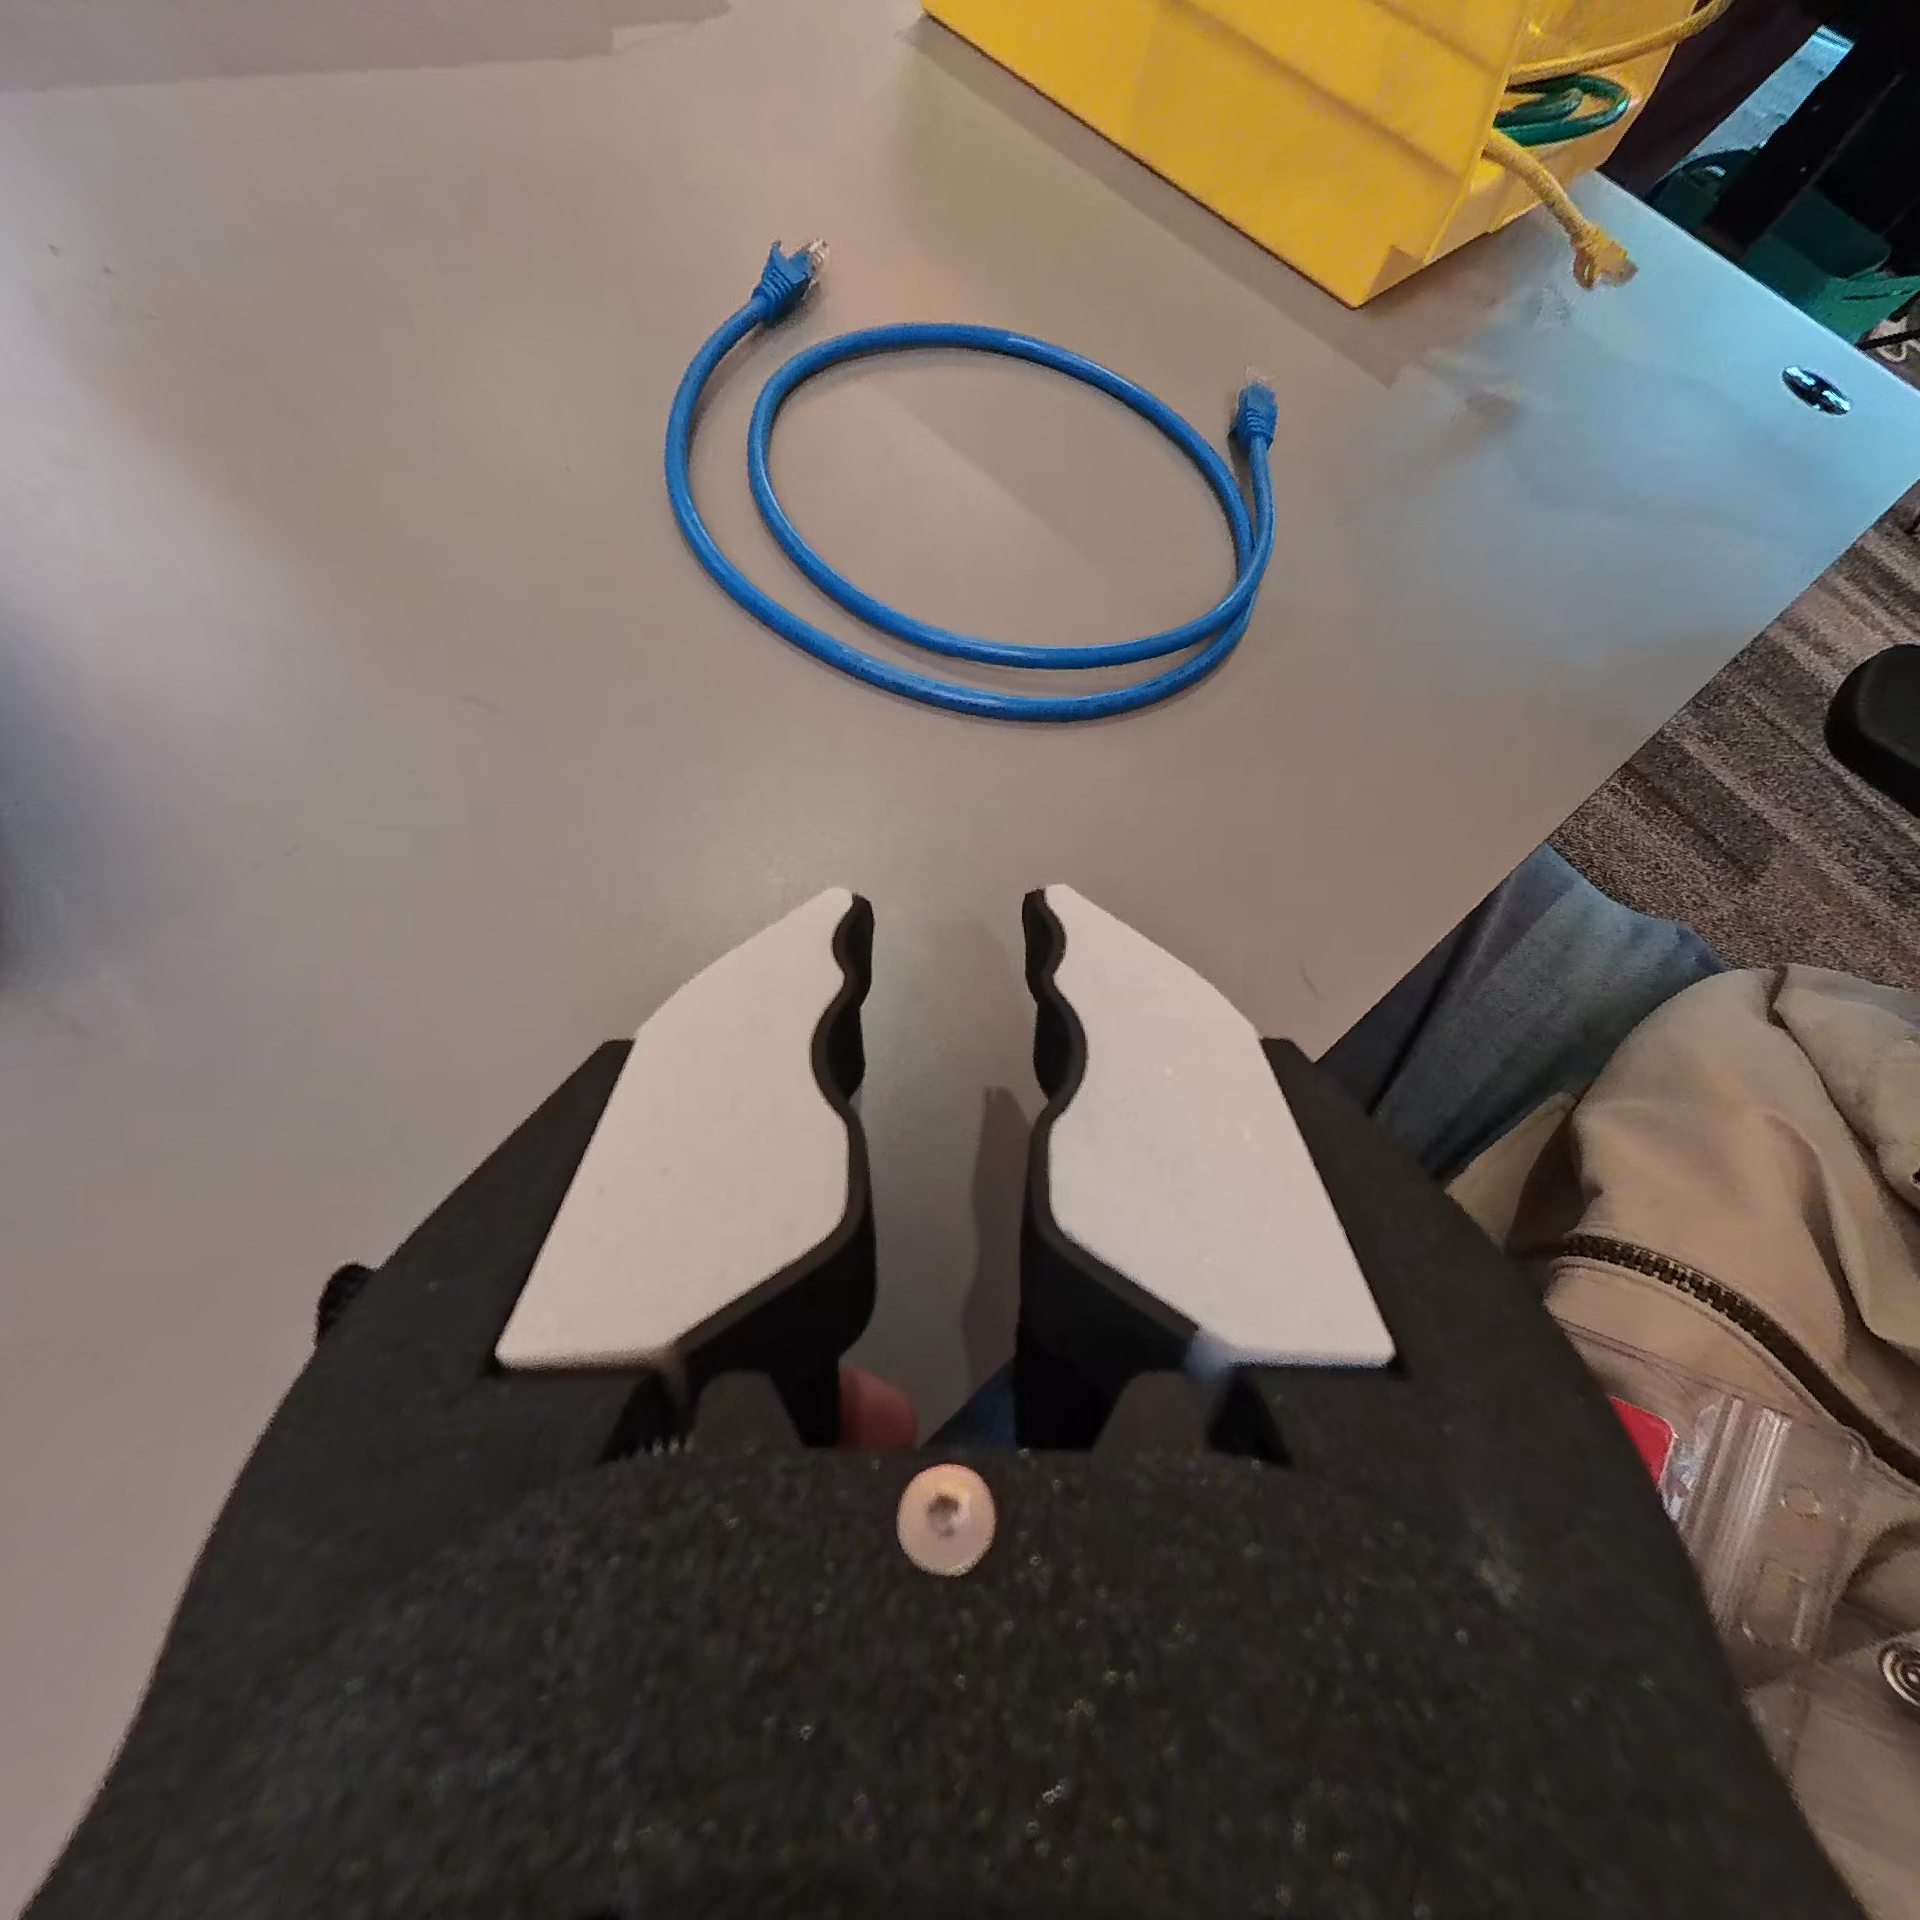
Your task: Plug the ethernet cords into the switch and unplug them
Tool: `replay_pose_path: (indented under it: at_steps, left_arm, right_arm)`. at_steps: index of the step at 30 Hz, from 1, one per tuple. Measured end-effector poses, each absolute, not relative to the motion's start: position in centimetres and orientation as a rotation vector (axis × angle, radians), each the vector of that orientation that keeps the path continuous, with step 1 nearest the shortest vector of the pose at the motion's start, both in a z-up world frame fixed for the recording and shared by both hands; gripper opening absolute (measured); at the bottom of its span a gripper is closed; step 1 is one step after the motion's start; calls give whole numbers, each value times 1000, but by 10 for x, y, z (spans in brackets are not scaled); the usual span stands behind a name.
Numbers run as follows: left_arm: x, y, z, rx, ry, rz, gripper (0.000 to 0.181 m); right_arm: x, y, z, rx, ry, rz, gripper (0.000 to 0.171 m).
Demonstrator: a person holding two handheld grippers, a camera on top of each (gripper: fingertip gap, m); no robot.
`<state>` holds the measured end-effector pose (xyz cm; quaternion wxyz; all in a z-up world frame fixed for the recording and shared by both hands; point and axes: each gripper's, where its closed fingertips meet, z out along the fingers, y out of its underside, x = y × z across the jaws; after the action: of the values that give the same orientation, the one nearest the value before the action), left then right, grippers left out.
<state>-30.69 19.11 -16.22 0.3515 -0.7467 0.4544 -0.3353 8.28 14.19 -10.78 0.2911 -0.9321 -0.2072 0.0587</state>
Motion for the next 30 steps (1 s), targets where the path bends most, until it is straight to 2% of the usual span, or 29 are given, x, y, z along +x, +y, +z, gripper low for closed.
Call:
replay_pose_path:
  at_steps: [4, 7, 11, 14, 17, 25, 30]
  left_arm:
    - [-306, 190, -164, -1936, 1187, -866, 28]
    - [-305, 189, -165, -1934, 1201, -855, 28]
    - [-305, 187, -166, -1932, 1215, -844, 28]
    - [-304, 186, -165, -1936, 1203, -872, 28]
    - [-304, 186, -162, -1946, 1182, -912, 28]
    - [-303, 185, -165, -1946, 1199, -893, 28]
    - [-303, 185, -164, -1945, 1199, -895, 28]
  right_arm:
    - [63, 125, -111, -2497, -567, 225, 50]
    - [66, 128, -122, -2494, -616, -75, 42]
    - [87, 130, -132, -2373, -720, -707, 32]
    - [91, 135, -135, -2242, -734, -871, 17]
    - [93, 136, -140, -2226, -673, -820, 8]
    - [68, 123, -148, -2339, -567, -384, 37]
    - [65, 121, -146, -2309, -600, -381, 32]
